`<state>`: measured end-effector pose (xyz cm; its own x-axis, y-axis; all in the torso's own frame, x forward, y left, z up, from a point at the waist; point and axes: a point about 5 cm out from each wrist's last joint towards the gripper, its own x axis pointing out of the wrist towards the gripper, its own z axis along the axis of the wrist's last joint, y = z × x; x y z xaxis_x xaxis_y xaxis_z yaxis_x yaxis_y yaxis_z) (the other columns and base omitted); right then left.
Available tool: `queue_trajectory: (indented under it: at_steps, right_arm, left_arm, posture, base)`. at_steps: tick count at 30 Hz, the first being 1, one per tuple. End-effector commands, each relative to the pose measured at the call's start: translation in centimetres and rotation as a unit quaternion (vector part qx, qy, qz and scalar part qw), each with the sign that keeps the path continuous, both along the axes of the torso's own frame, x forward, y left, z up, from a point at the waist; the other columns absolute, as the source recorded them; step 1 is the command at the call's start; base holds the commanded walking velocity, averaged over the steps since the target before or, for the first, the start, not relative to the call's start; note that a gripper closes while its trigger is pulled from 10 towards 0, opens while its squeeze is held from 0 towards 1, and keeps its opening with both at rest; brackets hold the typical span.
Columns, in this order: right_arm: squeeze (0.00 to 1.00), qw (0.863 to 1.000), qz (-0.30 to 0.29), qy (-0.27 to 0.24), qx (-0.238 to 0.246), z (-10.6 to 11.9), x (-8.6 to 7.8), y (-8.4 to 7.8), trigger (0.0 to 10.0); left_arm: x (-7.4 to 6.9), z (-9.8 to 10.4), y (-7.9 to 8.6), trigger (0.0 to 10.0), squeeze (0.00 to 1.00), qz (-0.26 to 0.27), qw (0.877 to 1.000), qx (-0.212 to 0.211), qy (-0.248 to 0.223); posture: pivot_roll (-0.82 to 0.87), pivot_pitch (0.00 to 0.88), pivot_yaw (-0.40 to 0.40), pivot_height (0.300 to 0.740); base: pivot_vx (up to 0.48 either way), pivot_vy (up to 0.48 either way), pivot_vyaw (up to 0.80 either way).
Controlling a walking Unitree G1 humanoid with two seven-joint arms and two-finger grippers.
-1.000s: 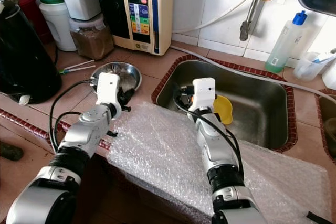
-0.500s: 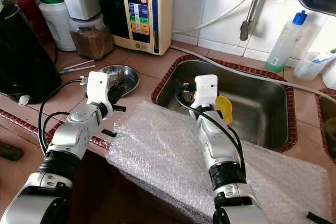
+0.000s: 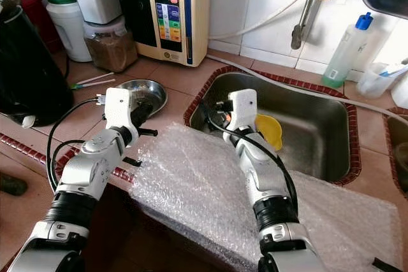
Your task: Kitchen organization
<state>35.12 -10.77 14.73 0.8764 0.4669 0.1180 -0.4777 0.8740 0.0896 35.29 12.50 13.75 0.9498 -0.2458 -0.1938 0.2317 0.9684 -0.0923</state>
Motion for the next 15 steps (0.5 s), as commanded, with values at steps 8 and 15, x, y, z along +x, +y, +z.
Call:
queue_trajectory:
  at_steps: [8,15]
  right_arm:
    - [0.87,0.996,0.091,-0.004,0.010,0.26,-1.25,1.23,10.0]
    - [0.85,0.996,0.086,-0.001,0.012,0.36,-1.11,1.05,10.0]
  left_arm:
    - [-0.22,0.06,0.20,0.0,0.00,-0.002,1.000,-0.004,-0.001]
    - [-0.09,0.74,0.11,0.0,0.00,0.000,1.000,-0.003,-0.018]
  posture:
    - [0.03,0.000,0.024,0.740]
    - [0.03,0.000,0.024,0.740]
  base:
    - [0.000,0.000,0.00]
    - [0.000,0.000,0.00]
